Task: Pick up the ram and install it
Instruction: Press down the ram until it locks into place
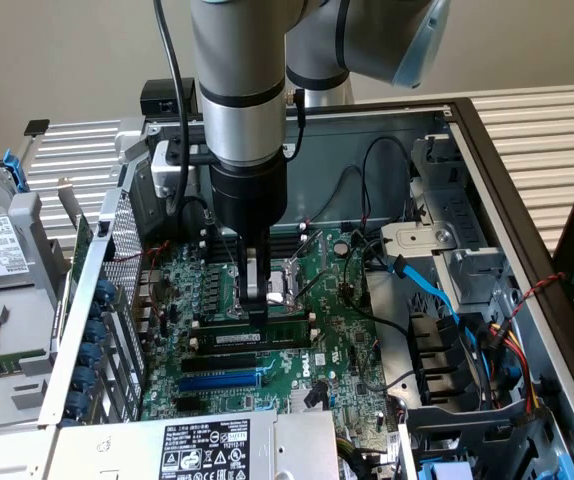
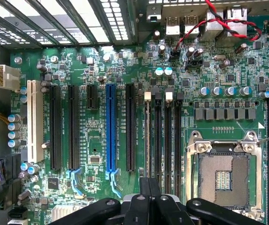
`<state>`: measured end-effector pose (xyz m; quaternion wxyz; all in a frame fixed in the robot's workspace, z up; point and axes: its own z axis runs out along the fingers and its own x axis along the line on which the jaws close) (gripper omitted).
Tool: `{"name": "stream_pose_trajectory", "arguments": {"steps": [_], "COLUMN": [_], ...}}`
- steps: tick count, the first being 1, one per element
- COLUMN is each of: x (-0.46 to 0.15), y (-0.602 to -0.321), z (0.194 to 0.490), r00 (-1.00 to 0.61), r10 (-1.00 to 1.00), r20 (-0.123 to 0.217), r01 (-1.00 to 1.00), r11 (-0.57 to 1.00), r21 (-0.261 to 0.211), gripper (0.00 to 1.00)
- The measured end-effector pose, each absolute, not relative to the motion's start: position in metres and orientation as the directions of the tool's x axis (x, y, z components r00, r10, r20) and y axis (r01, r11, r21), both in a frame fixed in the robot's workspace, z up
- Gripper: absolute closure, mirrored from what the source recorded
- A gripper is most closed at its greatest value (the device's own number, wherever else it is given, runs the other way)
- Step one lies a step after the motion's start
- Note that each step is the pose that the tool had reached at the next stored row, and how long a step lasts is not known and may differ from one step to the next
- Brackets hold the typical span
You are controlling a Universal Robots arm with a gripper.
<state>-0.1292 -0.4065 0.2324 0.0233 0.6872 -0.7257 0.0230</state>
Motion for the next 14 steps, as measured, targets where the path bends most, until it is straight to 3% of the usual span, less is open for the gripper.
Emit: {"name": "stream_pose_trajectory", "arguments": {"steps": [14], "x": [-0.1292], "y": [-0.4068], "z": [0.2305], "r00": [-0.054], "r10": [-0.996], "r20": [0.066], "r01": [-0.999], "r11": [0.054], "r21": [-0.001], "gripper": [0.90]}}
